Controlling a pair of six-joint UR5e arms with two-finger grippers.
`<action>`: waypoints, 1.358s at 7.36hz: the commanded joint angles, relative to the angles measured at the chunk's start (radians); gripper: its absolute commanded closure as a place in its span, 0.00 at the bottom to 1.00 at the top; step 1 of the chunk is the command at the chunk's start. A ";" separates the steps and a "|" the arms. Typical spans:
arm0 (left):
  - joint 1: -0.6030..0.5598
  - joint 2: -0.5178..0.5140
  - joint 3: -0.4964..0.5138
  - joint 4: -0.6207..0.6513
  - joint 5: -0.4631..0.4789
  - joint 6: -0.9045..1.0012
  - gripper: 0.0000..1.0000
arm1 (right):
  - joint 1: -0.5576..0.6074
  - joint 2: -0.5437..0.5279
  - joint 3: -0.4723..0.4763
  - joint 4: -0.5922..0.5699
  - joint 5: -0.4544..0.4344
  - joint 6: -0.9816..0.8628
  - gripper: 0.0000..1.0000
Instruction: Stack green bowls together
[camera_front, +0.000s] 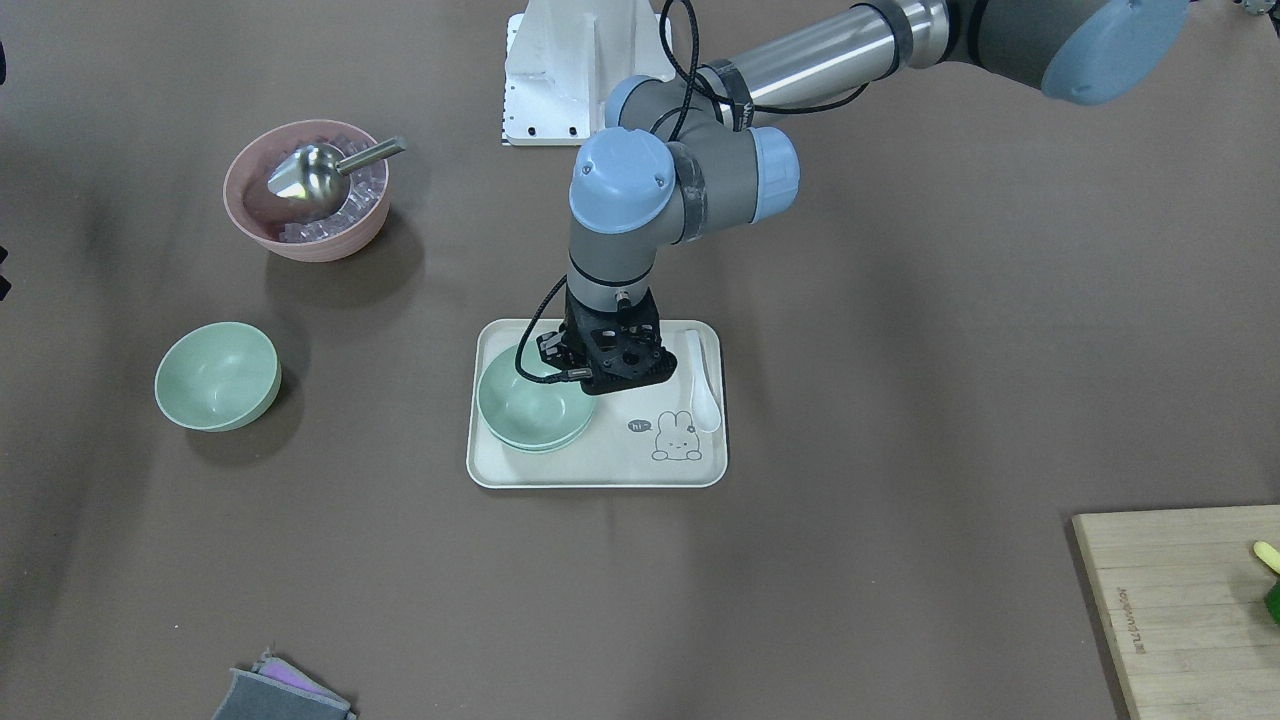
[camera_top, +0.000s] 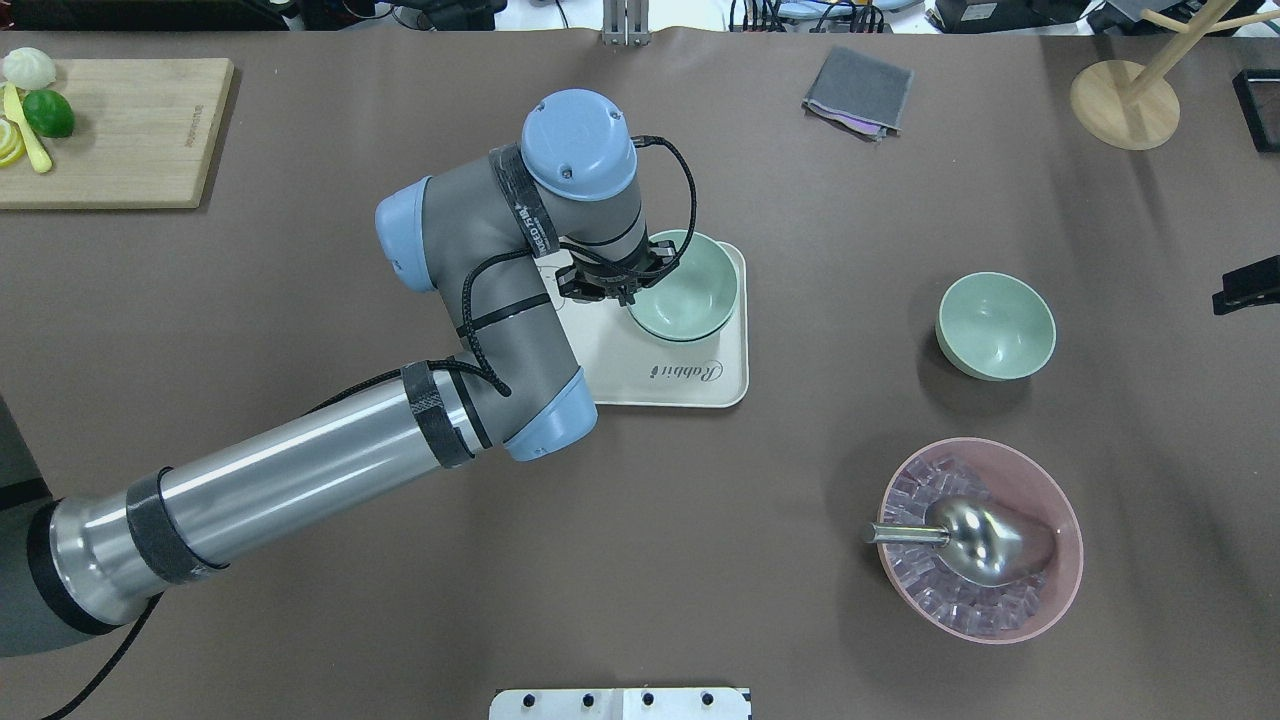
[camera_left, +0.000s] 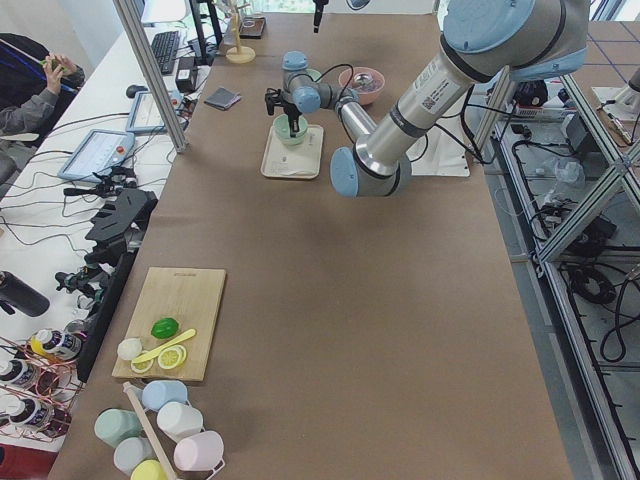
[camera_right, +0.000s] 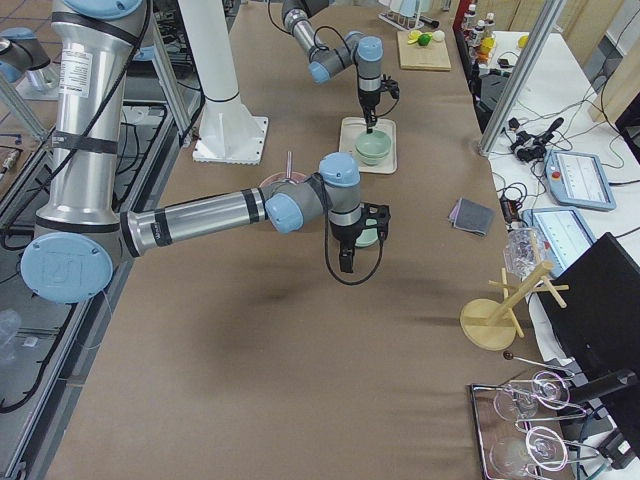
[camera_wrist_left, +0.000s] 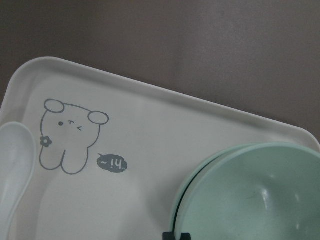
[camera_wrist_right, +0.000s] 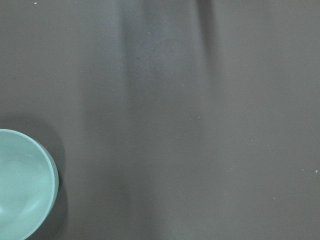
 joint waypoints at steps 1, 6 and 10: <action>0.003 0.004 -0.001 -0.001 0.000 0.006 1.00 | 0.000 0.000 -0.001 0.000 0.000 0.000 0.00; -0.003 0.005 -0.009 -0.026 -0.001 0.079 0.02 | 0.000 0.002 -0.001 0.000 -0.001 0.000 0.00; -0.133 0.285 -0.328 -0.029 -0.239 0.184 0.02 | -0.056 0.043 -0.020 0.000 -0.003 0.070 0.00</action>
